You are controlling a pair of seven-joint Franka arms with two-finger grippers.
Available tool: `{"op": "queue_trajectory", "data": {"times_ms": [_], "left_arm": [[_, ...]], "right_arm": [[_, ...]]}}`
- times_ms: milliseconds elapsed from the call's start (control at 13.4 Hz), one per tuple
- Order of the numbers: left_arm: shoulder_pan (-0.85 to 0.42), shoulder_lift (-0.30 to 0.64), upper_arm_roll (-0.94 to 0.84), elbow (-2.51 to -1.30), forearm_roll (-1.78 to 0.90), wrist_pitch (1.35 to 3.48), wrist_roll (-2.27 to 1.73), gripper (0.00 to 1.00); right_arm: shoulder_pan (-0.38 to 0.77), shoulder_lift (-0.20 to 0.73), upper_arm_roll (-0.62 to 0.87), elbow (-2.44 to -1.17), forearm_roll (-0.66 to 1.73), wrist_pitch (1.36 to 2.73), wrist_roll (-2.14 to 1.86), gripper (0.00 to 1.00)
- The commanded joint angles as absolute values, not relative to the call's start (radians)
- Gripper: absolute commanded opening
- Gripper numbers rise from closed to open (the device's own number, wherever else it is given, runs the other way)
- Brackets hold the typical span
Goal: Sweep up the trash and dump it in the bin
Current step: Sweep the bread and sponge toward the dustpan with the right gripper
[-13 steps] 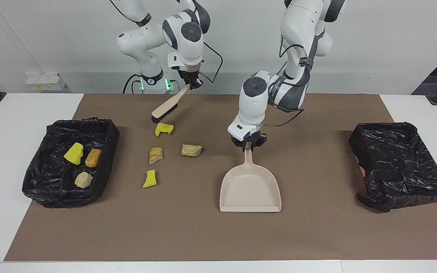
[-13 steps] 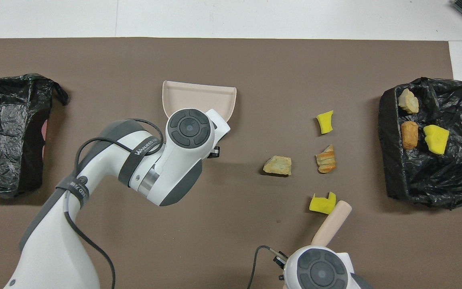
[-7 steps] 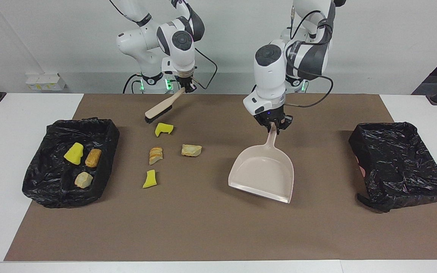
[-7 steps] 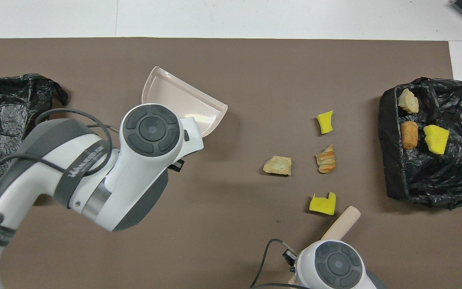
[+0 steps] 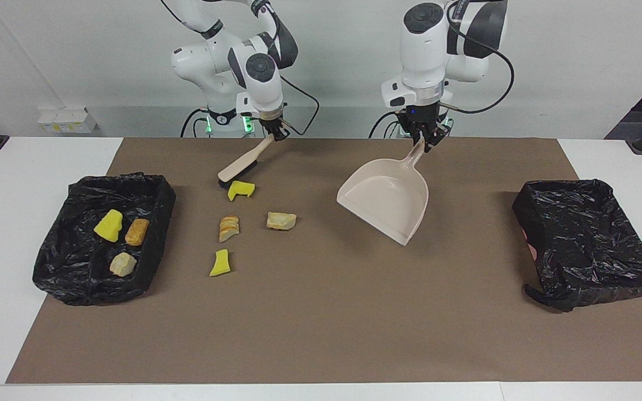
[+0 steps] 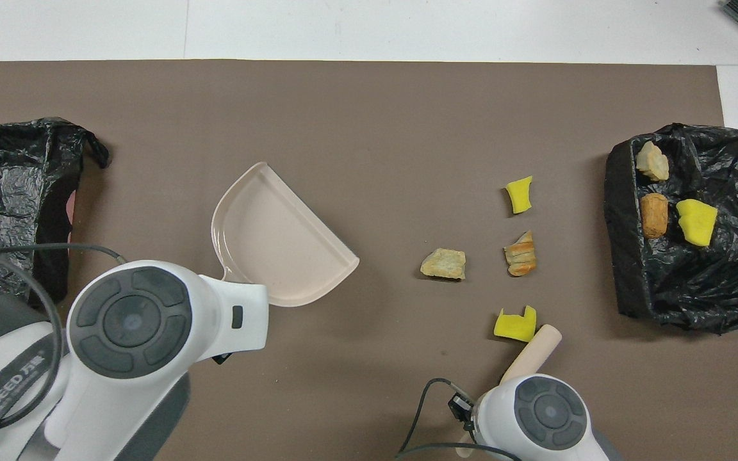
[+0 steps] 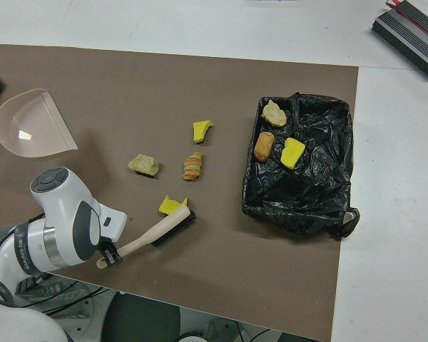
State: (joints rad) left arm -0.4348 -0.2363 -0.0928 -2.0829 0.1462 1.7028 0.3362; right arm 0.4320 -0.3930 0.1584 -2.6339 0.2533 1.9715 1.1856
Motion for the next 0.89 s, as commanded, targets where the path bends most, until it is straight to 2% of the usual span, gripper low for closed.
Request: {"op": "queue_trajectory", "data": {"times_ms": [0, 149, 373, 522, 820], "left_arm": [[-0.329, -0.29, -0.092, -2.175, 0.081, 1.776, 0.539, 0.0], [-0.331, -0.301, -0.094, -2.203, 0.08, 1.805, 0.587, 0.0], [-0.389, -0.281, -0.097, -2.333, 0.081, 2.017, 0.562, 0.0], [-0.403, -0.258, -0.1, -2.327, 0.081, 2.043, 0.538, 0.0], [-0.437, -0.207, -0.098, -2.355, 0.08, 2.04, 0.522, 0.0]], "right_arm": [[0.394, -0.362, 0.167, -2.637, 0.293, 2.032, 1.088, 0.0], [0.394, -0.319, 0.167, -2.606, 0.291, 2.089, 1.057, 0.0], [0.394, -0.2, 0.167, -2.463, 0.291, 2.124, 1.04, 0.0], [0.406, -0.106, 0.169, -2.406, 0.291, 2.187, 1.037, 0.0], [0.387, 0.009, 0.167, -2.257, 0.291, 2.152, 0.97, 0.0]]}}
